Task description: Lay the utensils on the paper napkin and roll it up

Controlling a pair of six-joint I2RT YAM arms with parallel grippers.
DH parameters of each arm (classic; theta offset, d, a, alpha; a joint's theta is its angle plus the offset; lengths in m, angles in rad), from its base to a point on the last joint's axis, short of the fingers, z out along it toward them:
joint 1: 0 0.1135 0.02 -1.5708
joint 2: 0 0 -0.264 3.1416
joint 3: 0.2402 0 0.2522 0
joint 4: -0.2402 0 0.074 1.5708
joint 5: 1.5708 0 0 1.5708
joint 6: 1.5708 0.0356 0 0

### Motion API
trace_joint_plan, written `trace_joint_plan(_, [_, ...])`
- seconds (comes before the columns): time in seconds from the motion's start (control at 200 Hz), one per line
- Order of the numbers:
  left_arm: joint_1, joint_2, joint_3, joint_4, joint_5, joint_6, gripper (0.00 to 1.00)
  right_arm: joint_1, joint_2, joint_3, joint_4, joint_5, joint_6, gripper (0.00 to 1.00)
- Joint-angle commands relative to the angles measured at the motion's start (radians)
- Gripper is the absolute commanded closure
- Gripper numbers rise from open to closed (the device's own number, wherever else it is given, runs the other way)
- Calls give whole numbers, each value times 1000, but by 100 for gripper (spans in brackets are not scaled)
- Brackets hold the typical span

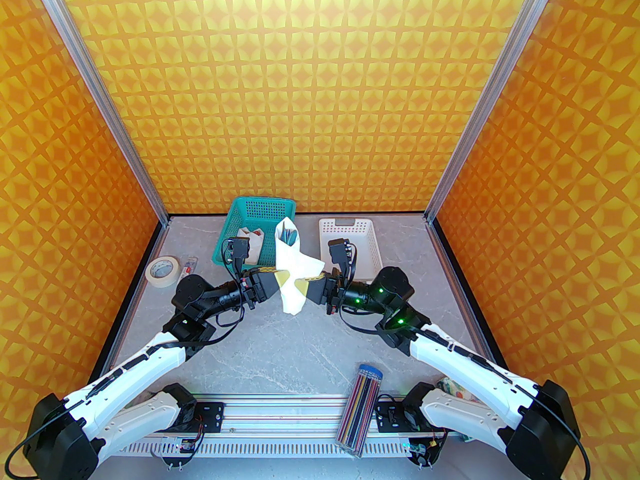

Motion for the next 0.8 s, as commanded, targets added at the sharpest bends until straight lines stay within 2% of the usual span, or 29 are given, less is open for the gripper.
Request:
trace_joint_plan(0.0, [-6, -18, 19, 30, -1, 10, 100, 3, -34, 9, -78, 45, -44, 82])
trace_joint_plan(0.2, [-5, -26, 5, 47, -19, 12, 100, -24, -95, 5, -178, 76, -80, 57])
trace_joint_plan(0.39, [-5, -30, 3, 44, -26, 16, 100, -69, -160, 18, -236, 72, -105, 43])
trace_joint_plan(0.795, [-5, -33, 0, 36, -38, 25, 100, -72, -122, 125, -253, 49, -128, 40])
